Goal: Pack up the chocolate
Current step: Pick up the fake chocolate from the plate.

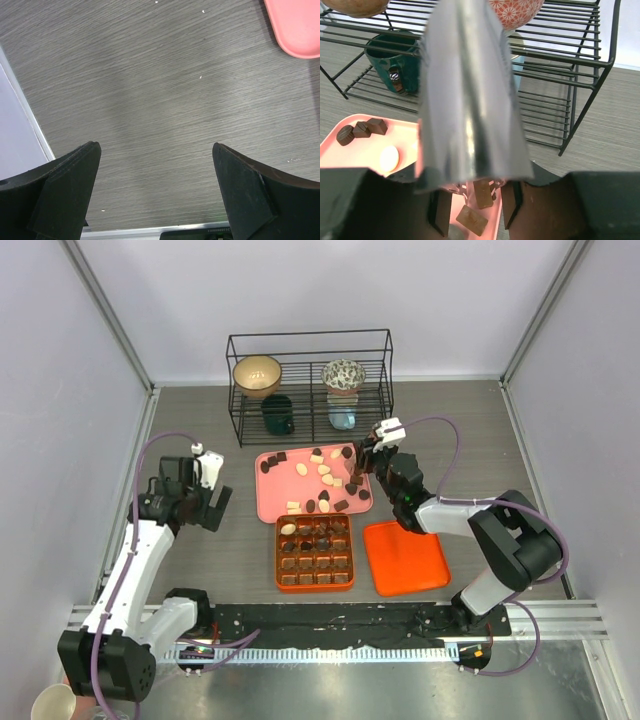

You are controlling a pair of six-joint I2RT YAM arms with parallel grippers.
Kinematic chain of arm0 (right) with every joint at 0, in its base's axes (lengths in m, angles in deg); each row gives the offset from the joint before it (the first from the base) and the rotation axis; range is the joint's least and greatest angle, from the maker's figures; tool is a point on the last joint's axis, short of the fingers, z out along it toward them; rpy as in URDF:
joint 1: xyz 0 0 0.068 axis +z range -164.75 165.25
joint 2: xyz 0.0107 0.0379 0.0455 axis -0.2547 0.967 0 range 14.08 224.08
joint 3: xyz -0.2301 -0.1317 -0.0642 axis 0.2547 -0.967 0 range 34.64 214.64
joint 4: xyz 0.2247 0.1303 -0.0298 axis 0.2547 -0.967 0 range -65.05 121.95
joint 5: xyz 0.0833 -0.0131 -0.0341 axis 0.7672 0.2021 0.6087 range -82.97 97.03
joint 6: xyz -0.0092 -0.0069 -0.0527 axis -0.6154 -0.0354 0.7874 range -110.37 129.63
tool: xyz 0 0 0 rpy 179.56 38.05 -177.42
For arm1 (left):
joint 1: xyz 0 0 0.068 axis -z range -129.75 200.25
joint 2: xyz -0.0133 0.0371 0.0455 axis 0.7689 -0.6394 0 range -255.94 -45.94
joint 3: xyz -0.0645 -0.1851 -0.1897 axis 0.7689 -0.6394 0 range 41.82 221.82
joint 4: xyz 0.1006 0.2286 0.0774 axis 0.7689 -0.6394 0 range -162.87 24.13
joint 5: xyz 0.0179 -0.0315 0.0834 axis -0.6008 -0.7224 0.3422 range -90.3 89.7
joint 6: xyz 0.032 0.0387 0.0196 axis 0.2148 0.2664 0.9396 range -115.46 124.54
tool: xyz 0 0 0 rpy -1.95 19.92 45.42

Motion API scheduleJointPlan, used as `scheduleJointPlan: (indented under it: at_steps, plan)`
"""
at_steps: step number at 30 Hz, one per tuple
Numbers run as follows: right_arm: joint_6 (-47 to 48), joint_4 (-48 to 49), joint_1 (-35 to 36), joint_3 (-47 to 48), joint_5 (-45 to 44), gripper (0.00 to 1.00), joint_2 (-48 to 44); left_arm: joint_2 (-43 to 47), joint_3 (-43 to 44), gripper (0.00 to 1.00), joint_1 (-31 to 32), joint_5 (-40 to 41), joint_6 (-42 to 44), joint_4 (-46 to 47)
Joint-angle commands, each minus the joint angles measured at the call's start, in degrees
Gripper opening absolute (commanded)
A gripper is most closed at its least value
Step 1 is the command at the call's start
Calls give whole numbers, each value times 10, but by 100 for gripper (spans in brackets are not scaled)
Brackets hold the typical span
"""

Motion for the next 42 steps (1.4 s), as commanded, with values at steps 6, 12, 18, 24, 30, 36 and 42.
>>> scheduleJointPlan:
  at_steps: [6, 12, 18, 24, 30, 36, 42]
  plan:
    - [-23, 23, -1, 8, 16, 32, -10, 16, 14, 100, 0, 8, 6, -7]
    - [-12, -5, 1, 17, 37, 18, -60, 15, 11, 100, 1, 8, 6, -8]
    - [14, -80, 37, 41, 46, 14, -163, 14, 10, 100, 0, 8, 6, -7]
    - [19, -222, 115, 42, 31, 14, -298, 5, 25, 100, 0, 4, 6, -12]
    - [-16, -350, 196, 16, 7, 13, -398, -9, 29, 100, 1, -3, -2, -7]
    - [-53, -434, 249, -1, 13, 14, -447, -3, 22, 100, 0, 2, -6, -7]
    - [-67, -466, 269, -17, 14, 15, -452, 5, 16, 100, 1, 8, -9, -9]
